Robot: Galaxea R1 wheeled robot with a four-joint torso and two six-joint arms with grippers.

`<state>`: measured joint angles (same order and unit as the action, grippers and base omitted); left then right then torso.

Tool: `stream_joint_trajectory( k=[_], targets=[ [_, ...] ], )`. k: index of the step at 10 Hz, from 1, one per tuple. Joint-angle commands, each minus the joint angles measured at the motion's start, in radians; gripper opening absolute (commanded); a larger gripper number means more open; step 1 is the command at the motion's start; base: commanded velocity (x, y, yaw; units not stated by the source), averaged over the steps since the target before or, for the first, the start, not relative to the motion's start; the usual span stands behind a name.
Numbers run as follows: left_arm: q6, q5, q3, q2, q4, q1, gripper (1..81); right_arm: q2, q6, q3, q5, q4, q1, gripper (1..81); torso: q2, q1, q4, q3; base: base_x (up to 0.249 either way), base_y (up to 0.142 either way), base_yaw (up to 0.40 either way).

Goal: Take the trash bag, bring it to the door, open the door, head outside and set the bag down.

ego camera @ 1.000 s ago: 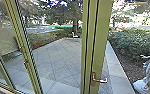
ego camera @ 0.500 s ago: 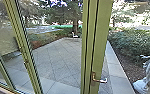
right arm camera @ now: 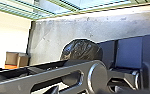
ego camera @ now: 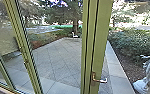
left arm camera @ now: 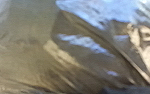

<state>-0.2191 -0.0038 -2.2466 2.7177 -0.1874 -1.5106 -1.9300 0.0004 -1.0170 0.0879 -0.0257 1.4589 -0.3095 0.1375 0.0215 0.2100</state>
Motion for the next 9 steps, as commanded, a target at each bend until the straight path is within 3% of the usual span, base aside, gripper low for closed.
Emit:
stream_joint_trajectory(
  k=[1,4,7,9],
  targets=[
    [-0.002,0.058,0.016,-0.018,-0.012,0.043,1.0,0.197,0.000,0.213,-0.031,-0.048,-0.158,81.1,0.000,0.000,0.000,0.000,0.000,0.000,0.000],
    [-0.003,0.058,0.015,-0.010,-0.032,0.043,1.0,0.311,0.004,0.284,-0.091,-0.240,-0.375,81.1,0.000,0.000,0.000,0.000,0.000,0.000,0.000],
    [-0.003,0.058,0.012,-0.007,-0.033,0.040,1.0,0.309,0.009,0.236,-0.239,-0.439,-0.608,81.1,0.000,0.000,0.000,0.000,0.000,0.000,0.000],
    [-0.003,0.058,0.012,-0.005,-0.033,0.040,1.0,0.316,0.012,0.224,-0.292,-0.530,-0.720,81.1,0.000,0.000,0.000,0.000,0.000,0.000,0.000]
  ],
)
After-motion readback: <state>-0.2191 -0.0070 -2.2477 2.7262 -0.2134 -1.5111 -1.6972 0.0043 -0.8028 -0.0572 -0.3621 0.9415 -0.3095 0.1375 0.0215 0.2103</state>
